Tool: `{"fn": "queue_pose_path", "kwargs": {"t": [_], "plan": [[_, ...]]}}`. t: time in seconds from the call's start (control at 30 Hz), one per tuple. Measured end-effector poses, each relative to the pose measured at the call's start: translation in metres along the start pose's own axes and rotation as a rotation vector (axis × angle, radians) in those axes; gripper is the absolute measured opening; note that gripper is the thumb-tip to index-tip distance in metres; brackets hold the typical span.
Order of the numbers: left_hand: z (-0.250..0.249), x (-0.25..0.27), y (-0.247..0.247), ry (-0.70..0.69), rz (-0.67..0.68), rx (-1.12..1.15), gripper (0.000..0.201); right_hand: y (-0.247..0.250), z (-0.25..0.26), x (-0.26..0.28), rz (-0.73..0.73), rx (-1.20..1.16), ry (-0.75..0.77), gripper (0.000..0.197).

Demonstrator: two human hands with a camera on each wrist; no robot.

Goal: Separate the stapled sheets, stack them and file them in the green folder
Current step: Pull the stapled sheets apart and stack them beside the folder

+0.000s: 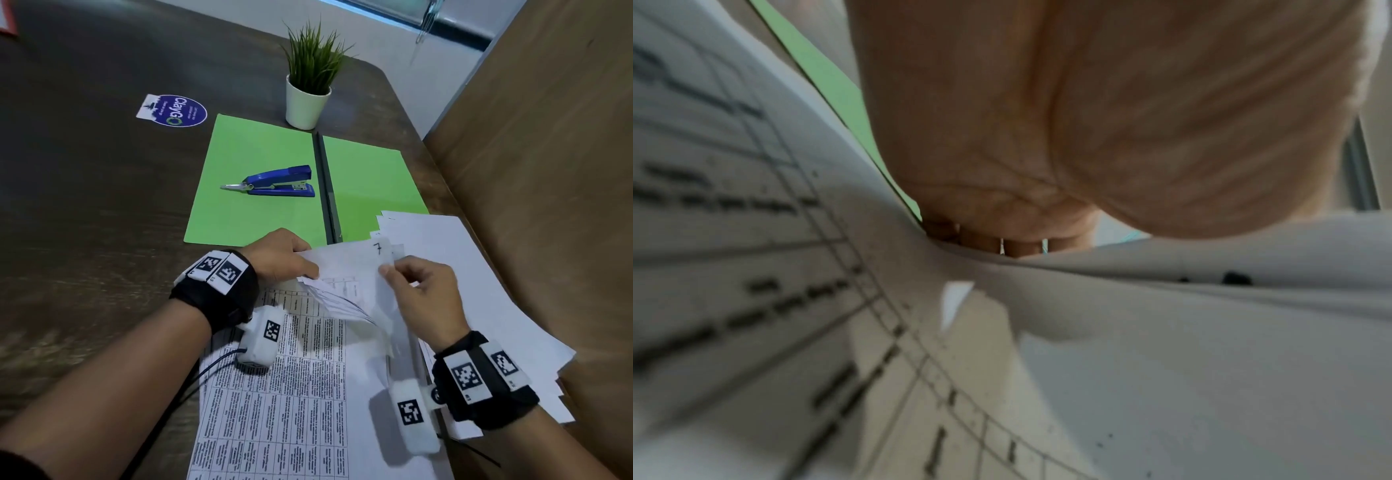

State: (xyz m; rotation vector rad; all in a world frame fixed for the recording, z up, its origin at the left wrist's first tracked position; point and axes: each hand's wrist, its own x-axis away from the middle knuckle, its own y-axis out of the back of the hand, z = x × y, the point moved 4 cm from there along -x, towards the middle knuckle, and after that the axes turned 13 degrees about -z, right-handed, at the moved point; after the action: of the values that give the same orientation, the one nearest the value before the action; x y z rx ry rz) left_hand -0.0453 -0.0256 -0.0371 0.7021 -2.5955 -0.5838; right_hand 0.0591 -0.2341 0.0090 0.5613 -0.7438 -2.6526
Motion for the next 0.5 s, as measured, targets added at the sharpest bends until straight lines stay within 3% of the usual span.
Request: {"fn": "queue_pose_path", "kwargs": {"t": [0.07,0.17,0.23,0.3,0.33,0.43,0.5], "plan": [[0.001,0.000,0.001,-0.002,0.000,-0.011,0.008,0.007,-0.006,-0.002,-0.052,-0.070,-0.034,0.031],[0.000,0.001,0.002,-0.012,0.000,-0.032,0.018,0.004,-0.018,0.006,0.231,0.059,-0.072,0.044],[0.000,0.002,0.003,-0.012,0.002,-0.037,0.025,0.011,-0.024,0.005,0.188,0.134,-0.066,0.049],[0.000,0.001,0.004,-0.019,0.001,-0.043,0.018,0.023,-0.030,0.003,0.083,0.084,-0.103,0.050],[0.001,0.000,0.005,-0.024,0.001,-0.049,0.015,0.026,-0.031,0.005,0.121,0.064,-0.122,0.047],[0.002,0.000,0.006,-0.021,-0.003,-0.065,0.019,0.025,-0.042,0.018,0.443,0.174,-0.165,0.031],[0.002,-0.001,0.006,-0.015,-0.006,-0.065,0.026,0.043,-0.044,0.008,0.366,0.233,-0.115,0.037]]}}
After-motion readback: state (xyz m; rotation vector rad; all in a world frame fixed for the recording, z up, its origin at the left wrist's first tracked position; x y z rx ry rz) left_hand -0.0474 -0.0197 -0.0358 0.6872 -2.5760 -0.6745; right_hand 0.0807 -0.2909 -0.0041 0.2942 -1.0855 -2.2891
